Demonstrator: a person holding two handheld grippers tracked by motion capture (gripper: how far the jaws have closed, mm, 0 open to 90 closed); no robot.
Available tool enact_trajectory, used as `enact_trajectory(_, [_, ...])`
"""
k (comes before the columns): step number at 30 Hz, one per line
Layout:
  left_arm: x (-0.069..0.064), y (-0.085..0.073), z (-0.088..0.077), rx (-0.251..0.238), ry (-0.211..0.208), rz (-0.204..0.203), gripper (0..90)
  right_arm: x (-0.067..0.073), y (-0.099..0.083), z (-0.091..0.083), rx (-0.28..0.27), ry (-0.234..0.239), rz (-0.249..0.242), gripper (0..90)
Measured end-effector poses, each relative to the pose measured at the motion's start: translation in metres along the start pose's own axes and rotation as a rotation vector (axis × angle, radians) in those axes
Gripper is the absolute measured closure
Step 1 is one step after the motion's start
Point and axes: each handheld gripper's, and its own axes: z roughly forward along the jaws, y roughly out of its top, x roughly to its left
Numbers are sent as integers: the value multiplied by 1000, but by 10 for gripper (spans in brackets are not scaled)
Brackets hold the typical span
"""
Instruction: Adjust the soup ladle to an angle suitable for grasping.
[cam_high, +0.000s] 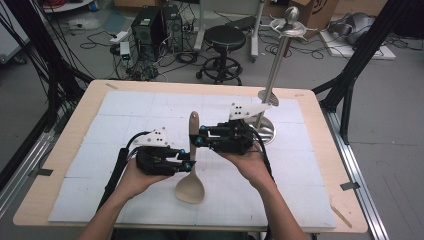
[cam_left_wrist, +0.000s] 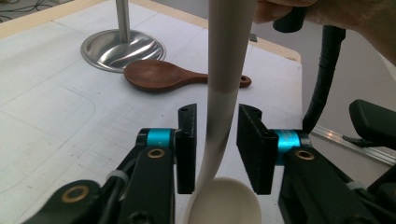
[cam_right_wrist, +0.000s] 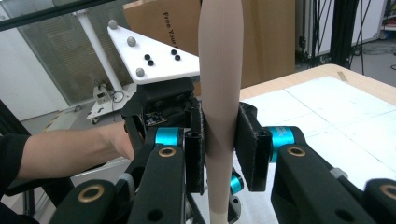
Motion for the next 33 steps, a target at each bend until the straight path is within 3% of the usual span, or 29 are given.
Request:
enact_trajectory(3, [-1, 0, 0, -5, 10, 8, 772, 1, -1, 1, 0, -1, -4, 744])
enact_trajectory(16, [-1, 2, 0, -25, 40, -11, 782, 3, -14, 5, -23, -46, -37, 670])
enact_trajectory(30, [-2, 3, 1, -40, 36, -17, 782, 5, -25, 10, -33, -85, -79, 745])
enact_trajectory(33, [-2, 3, 1, -32, 37, -9, 781, 4, -26, 11, -39, -66, -75, 752])
